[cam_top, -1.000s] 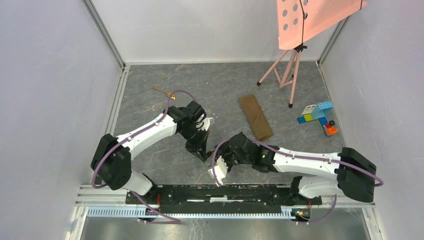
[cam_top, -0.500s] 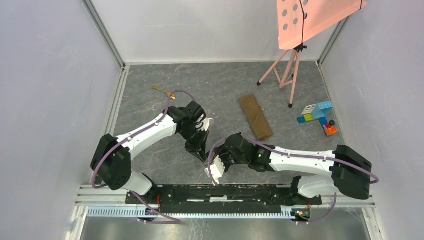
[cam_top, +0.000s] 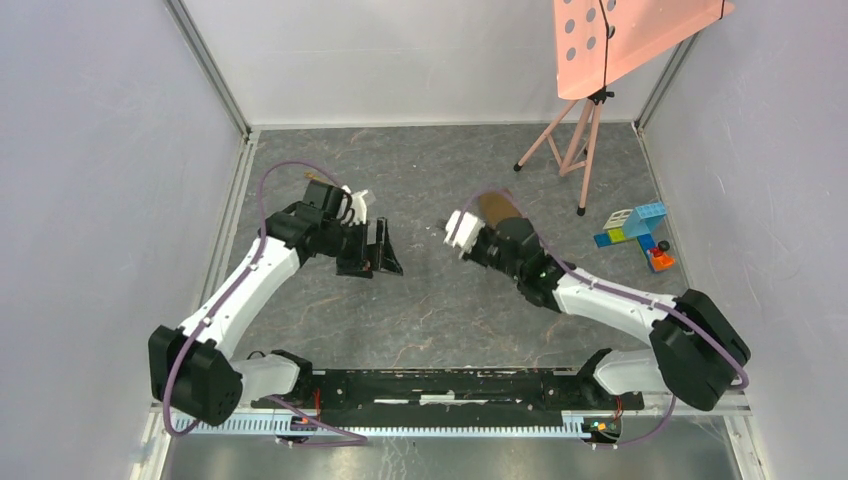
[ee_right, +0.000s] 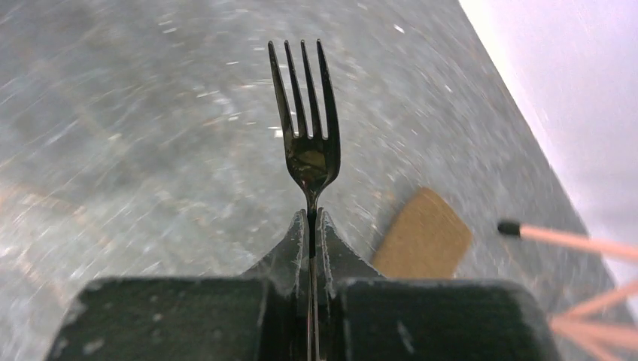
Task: Fold the napkin into a case and place the utensils inside
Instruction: Insert the fork into the folded napkin.
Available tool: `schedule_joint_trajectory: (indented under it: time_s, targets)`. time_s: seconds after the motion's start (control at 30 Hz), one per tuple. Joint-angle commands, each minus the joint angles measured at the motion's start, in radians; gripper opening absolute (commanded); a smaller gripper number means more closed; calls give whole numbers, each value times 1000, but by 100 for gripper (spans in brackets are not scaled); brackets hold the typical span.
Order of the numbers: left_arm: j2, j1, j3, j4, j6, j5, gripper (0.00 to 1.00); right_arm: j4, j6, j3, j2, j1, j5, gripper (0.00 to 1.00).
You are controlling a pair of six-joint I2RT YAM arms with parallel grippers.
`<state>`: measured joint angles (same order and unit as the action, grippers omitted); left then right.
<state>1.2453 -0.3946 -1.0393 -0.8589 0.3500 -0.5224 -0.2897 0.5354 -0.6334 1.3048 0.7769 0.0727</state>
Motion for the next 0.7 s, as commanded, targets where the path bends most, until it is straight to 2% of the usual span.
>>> schedule_joint_trajectory:
  time_s: [0.0, 0.1, 0.2, 0.43, 0.67]
  targets:
    - [-91, 16, 86, 161, 142, -20, 92, -100, -314, -139, 75, -97, -205, 0]
    - [-141, -4, 226, 350, 298, -117, 92, -40, -379, -283, 179, -195, -181, 0]
    - [-187, -64, 336, 467, 396, -120, 92, -3, -417, -402, 296, -270, -104, 0]
    - [-267, -163, 428, 476, 451, -54, 93, 61, -468, -570, 456, -348, -32, 0]
    - [-247, -201, 426, 513, 457, -55, 93, 30, -478, -567, 508, -361, -14, 0]
